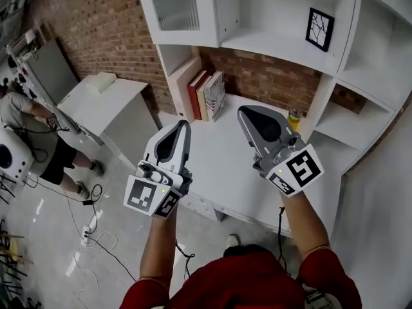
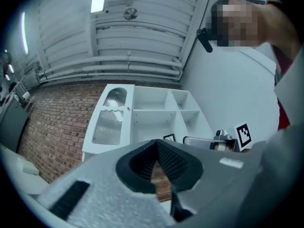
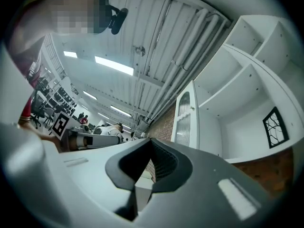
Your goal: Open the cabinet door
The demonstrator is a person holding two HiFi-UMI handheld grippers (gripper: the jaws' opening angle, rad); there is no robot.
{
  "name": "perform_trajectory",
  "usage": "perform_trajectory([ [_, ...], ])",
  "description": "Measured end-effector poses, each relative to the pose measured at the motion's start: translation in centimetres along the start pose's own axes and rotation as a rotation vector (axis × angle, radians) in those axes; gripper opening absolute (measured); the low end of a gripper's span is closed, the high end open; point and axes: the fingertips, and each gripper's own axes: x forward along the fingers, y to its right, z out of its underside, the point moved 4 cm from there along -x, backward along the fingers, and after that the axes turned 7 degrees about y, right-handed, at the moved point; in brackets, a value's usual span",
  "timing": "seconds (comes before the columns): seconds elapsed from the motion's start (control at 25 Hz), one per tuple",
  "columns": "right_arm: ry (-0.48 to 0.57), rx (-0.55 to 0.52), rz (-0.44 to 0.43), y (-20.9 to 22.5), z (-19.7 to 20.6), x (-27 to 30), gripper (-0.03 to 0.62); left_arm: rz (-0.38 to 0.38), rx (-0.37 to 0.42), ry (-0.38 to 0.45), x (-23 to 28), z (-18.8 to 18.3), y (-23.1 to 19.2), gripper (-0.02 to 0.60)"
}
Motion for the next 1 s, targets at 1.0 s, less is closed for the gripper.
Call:
perform_trajectory([
  [1.0, -0.040, -0.141, 0.072, 14.6, -0.9, 16.9, 0.012, 0.177, 0.002, 0.075, 22.9, -1.7, -15.3, 0.003],
])
